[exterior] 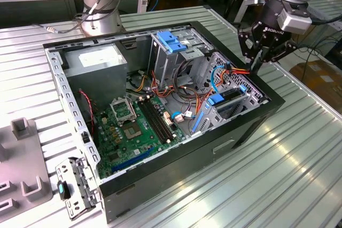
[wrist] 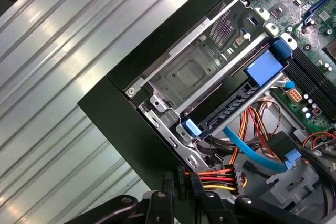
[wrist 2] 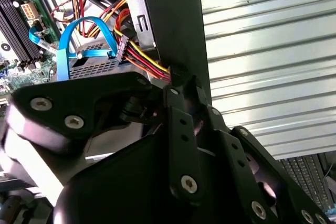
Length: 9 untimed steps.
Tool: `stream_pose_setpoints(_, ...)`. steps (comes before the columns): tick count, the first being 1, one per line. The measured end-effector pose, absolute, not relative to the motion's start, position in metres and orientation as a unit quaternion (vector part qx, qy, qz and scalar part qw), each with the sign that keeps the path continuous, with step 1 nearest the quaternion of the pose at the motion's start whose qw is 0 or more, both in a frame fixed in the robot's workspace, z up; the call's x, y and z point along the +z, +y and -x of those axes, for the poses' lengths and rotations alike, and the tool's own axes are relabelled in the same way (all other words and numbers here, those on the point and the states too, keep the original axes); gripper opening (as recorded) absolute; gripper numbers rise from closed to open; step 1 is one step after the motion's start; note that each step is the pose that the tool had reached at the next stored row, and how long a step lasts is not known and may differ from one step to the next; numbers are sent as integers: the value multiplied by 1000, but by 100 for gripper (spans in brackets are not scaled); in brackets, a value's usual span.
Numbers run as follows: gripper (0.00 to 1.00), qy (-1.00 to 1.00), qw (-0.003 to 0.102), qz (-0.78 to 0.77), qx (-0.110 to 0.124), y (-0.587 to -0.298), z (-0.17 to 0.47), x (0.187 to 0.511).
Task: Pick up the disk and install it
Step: 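Insert the first disk wire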
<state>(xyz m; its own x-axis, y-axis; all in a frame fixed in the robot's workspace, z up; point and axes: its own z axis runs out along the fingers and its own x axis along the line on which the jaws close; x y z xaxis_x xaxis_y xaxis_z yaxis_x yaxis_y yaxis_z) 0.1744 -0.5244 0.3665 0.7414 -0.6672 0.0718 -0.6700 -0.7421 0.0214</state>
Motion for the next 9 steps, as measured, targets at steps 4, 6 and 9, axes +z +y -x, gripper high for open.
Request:
stream_pose_setpoints(4,16,-359,22,-933,30,-524,-174,380)
stream_pose_setpoints(6,16,-363,23,-931,29,-524,-174,382)
stream_pose_setpoints(9,16,-382,23,-923,29,-524,-174,383)
